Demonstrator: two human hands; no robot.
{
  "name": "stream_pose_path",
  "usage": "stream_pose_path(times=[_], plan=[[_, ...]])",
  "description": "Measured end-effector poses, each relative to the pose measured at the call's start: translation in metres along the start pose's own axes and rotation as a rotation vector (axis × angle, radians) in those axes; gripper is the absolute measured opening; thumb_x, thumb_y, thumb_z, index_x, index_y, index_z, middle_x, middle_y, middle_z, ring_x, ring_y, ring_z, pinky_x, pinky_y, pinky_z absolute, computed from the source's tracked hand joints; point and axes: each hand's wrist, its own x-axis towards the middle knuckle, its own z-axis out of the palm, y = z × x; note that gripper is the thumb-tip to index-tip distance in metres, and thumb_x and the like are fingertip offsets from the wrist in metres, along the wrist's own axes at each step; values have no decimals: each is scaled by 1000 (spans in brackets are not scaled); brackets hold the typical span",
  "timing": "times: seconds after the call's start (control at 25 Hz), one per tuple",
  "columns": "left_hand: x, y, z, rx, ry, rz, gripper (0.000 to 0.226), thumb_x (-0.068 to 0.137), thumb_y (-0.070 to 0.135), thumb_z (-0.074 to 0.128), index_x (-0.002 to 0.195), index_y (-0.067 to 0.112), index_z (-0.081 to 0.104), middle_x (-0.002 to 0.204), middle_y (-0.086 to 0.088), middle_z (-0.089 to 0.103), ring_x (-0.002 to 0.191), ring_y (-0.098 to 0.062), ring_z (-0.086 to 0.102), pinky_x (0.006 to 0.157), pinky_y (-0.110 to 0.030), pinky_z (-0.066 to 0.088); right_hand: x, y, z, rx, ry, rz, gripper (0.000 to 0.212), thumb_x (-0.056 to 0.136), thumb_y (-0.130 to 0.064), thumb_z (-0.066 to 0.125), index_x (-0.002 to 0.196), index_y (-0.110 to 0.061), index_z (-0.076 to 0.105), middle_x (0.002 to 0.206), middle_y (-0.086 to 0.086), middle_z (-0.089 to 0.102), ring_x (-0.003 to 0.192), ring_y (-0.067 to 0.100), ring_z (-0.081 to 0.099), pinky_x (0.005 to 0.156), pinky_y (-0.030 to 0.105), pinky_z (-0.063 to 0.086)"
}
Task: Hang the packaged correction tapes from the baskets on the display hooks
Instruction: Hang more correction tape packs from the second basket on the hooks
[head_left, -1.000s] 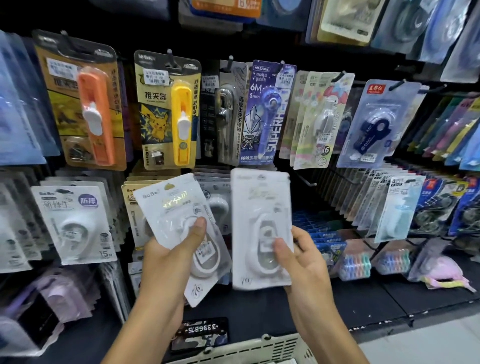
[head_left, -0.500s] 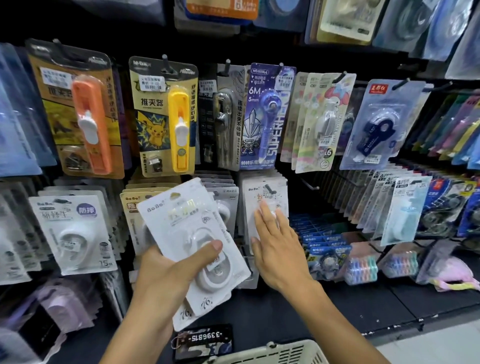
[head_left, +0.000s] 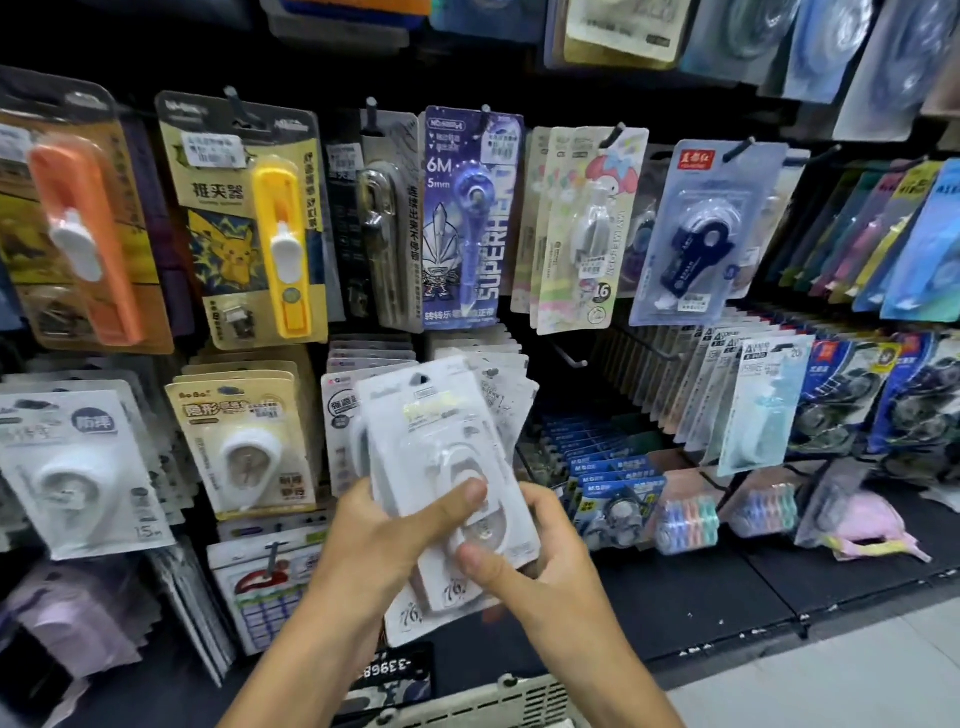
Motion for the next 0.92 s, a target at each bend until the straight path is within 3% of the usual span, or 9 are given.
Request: stream_pose_path(times=[0.12,0.24,0.36,0.48,0.64,0.72,0.84,0.92], plan=[[2,-4,3,-46,-59,-14,45,61,34,96,103,28,80,110,-9,79,98,-30,77,71,-31,63,8,-1,-21,212,135,73,29,83,-48,75,106,-30,70,100,9,76,79,26,74,52,35,57],[9,-7,8,-27,32,57,38,58,32,90,96,34,81,106,1,81,94,-19,78,67,-22,61,16,1,-46,190,409,12,11,89,-38,71,96,-30,72,95,4,77,73,22,74,50,32,57],[17,-9,7,-28,120,75,40,59,31,84,98,27,81,104,2,81,92,-18,78,64,-20,60,20,2,-78,117,599,7,7,95,-29,67,99,-23,66,78,2,75,50,19,62,41,28,49],[23,-8,8,-29,132,97,41,55,34,86,96,30,82,103,0,81,93,-19,78,65,-22,61,18,0,-90,5,598,-33,5,95,-33,66,95,-28,66,67,-3,68,41,14,47,39,25,42],[23,-8,13,-65,123,110,41,55,32,86,96,31,82,106,-3,81,94,-21,78,67,-24,61,14,2,-89,23,618,-78,4,93,-31,68,91,-33,70,77,-6,73,44,2,51,43,18,40],[22,-7,11,-83,173,122,40,57,31,85,97,29,81,106,-2,80,94,-20,78,68,-28,62,10,3,-87,71,612,-111,1,93,-32,69,93,-33,69,75,-6,72,43,4,48,41,19,39],[21,-2,0,-81,265,152,43,63,29,82,105,26,76,108,2,80,97,-19,78,81,-38,59,10,6,-80,184,615,-150,14,87,-37,69,99,-31,68,73,-3,69,43,12,45,40,26,43],[20,1,-7,-76,275,166,42,66,25,79,107,25,75,107,3,80,95,-17,78,75,-35,62,15,8,-80,229,646,-75,6,91,-30,70,97,-29,68,72,1,69,42,14,46,40,28,45]])
